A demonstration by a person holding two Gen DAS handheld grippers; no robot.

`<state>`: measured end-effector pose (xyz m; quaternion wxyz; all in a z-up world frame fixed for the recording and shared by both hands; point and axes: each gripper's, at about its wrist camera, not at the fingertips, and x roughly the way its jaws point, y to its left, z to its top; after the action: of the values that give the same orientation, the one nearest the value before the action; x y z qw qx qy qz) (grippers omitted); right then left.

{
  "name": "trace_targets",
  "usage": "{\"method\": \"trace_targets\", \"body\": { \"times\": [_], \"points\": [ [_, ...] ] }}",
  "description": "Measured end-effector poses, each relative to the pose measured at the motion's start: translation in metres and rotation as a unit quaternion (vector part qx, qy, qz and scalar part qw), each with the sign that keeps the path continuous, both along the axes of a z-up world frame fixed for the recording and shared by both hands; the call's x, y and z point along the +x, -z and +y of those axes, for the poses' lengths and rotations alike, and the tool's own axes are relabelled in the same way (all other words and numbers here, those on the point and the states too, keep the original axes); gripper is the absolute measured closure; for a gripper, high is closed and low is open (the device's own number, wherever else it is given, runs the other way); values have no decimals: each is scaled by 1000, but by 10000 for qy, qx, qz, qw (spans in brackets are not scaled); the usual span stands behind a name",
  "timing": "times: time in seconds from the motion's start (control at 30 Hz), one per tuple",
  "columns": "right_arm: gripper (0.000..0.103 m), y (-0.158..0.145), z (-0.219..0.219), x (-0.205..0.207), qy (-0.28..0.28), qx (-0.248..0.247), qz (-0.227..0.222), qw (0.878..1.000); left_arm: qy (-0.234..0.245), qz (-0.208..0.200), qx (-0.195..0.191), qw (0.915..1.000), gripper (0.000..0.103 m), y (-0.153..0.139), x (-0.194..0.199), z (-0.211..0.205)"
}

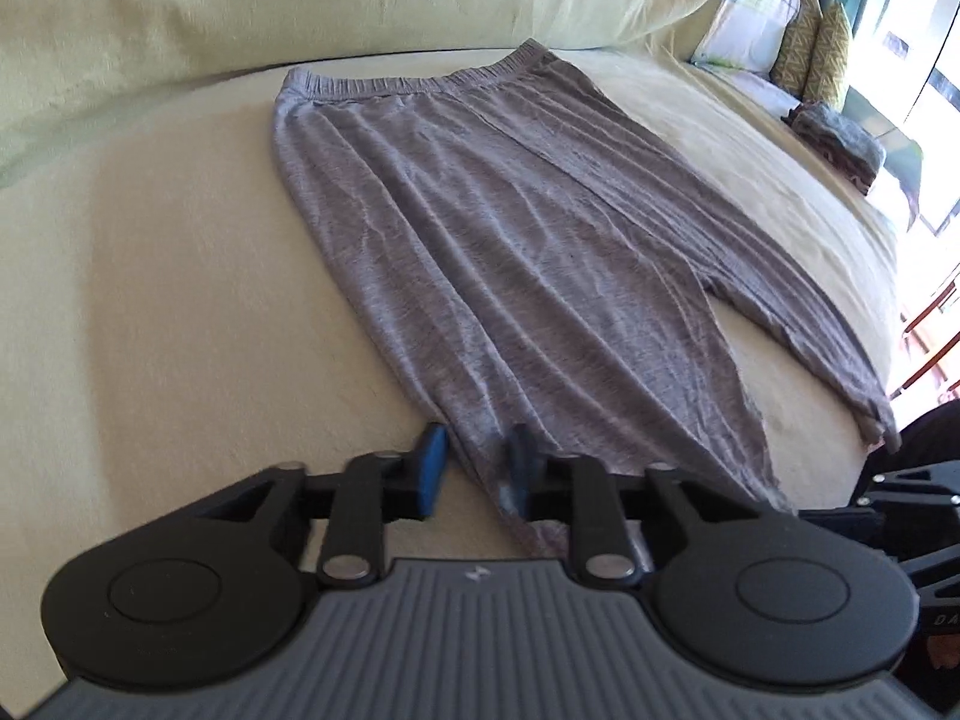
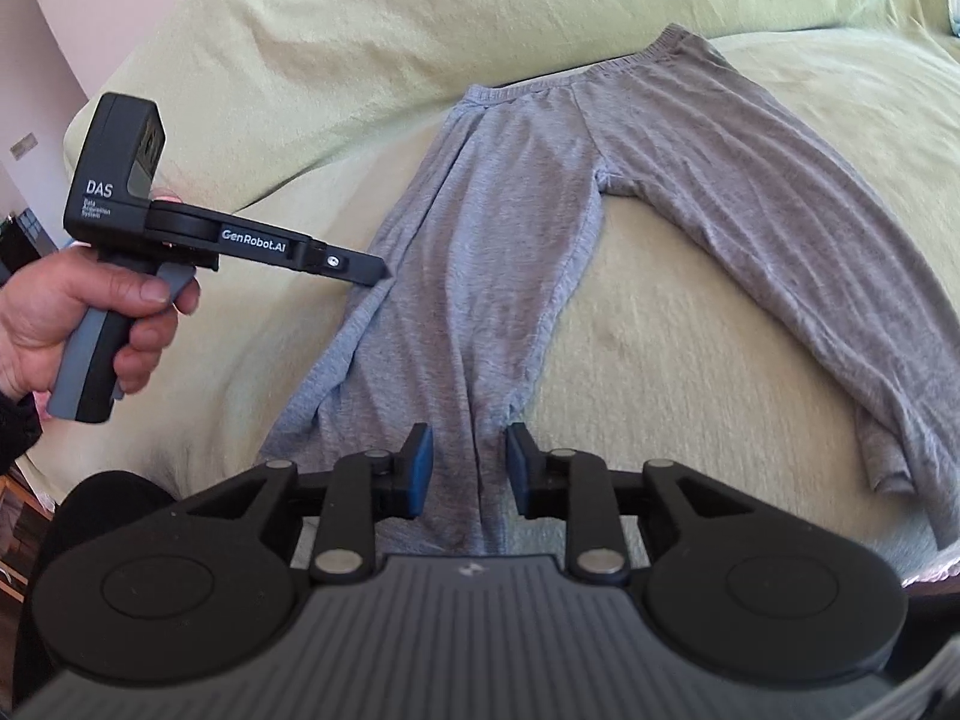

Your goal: Fold clothes

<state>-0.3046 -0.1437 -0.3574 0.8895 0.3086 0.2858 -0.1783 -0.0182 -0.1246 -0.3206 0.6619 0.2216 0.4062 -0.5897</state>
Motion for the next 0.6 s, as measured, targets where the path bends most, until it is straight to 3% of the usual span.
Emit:
{"method": "trace_targets", "body": {
  "times": [0.03,0.07,0.23,0.33,0.4,0.43,0.47,0.5,0.6],
  "points": [
    [98,1,-2,0,-22,42,7,10000,-55,52,-8,10000,103,-1,7,4],
    [101,2,-5,0,-31,134,4,9999,-159,98,3,9998,103,0,15,9],
    [102,5,-13,-11,272,324,-28,9991,-372,134,60,9992,103,4,31,25],
    [101,3,-7,-9,216,149,60,9996,-443,54,74,9990,101,2,30,31],
    [96,2,-6,-11,278,144,59,9995,-521,106,41,9986,93,-2,31,39],
    [94,1,-5,-13,312,156,49,9994,-531,183,0,9984,78,-5,29,46],
    [85,0,-4,-15,333,189,20,9993,-498,270,-42,9984,66,-8,25,52],
    [74,0,-2,-18,334,238,-36,9992,-411,399,-69,9983,62,-9,19,58],
    [72,1,8,-24,218,287,-58,9993,34,668,22,9978,62,-7,-8,72]
  ]
}}
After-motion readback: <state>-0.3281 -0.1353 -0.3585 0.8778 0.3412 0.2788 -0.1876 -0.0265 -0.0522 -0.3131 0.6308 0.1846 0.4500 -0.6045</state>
